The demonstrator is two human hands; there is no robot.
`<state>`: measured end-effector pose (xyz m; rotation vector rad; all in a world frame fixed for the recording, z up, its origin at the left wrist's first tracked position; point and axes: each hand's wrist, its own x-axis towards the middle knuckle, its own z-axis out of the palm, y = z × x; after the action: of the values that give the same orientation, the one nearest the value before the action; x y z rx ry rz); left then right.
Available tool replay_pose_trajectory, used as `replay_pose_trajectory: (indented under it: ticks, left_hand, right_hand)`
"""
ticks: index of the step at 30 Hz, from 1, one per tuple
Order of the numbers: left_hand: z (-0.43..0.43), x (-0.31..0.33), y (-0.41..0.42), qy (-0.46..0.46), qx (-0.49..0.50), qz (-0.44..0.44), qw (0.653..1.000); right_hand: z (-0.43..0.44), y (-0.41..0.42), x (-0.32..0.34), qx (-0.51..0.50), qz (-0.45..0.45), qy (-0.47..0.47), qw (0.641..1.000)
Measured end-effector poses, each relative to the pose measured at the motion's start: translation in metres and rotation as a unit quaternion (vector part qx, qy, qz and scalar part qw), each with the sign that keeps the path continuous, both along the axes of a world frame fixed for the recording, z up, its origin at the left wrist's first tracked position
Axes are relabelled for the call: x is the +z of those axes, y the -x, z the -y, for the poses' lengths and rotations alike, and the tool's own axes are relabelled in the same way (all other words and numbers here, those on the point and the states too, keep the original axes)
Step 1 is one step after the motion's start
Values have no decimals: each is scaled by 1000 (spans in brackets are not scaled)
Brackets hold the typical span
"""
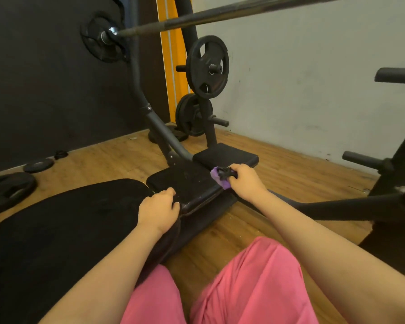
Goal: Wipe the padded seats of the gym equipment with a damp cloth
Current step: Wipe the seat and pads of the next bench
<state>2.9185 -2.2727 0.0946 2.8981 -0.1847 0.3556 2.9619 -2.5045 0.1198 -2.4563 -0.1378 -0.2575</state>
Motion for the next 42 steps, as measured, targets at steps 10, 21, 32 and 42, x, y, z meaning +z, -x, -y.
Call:
replay_pose_trajectory:
  ticks: [10, 21, 32, 42]
  left_hand:
    - [-28, 14, -10, 46, -13, -4, 999]
    - [-32, -47, -94, -11, -40, -97, 994]
    - [-83, -65, -140, 5, -43, -124, 991]
    - [-87, -75, -143, 28, -52, -78, 995]
  right_hand:
    - [-1, -14, 92, 124, 8, 99, 987]
    - [3, -113, -38, 1, -68, 51, 996]
    - [-81, -143, -73, 106, -31, 78, 991]
    - [-57, -168, -81, 94, -3, 161, 982]
